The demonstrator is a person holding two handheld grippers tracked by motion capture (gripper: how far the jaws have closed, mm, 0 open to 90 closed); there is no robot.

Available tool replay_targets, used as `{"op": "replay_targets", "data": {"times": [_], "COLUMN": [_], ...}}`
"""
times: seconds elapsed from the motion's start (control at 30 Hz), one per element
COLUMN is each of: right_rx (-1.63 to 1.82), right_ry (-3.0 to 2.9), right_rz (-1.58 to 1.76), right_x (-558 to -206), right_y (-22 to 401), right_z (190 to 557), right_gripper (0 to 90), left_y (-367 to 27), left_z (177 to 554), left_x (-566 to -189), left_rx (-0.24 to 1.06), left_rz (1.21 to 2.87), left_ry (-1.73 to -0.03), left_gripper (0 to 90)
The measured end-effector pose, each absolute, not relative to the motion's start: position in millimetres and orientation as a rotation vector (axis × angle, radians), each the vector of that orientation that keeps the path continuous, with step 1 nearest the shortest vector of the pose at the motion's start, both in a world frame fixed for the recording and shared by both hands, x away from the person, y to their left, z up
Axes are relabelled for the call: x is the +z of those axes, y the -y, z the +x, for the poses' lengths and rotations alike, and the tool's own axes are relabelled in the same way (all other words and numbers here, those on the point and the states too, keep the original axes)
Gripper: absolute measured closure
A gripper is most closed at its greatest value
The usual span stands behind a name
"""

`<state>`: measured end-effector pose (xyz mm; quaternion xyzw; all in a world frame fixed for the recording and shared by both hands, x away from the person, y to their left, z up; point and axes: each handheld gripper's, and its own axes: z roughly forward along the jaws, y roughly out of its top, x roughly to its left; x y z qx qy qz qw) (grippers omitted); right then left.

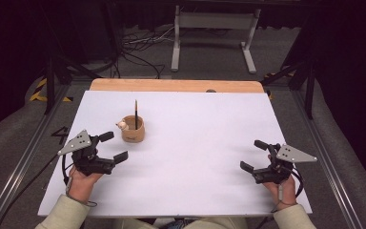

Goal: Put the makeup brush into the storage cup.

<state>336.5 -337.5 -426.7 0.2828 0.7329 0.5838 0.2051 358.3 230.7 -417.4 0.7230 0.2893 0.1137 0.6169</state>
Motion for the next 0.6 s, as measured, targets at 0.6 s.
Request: {"op": "replay_targets", "data": {"times": [0.6], "right_rx": [1.625], "right_ry": [-2.082], "right_rz": [0.793], "right_x": [-437], "right_y": [336], "right_z": [333], "right_gripper": [0.0], "left_y": [-232], "left_z": [351], "left_x": [-443], "left_rx": [0.250], "left_rz": [1.675], "left_ry": [-0.688], "left_gripper": [0.5]}}
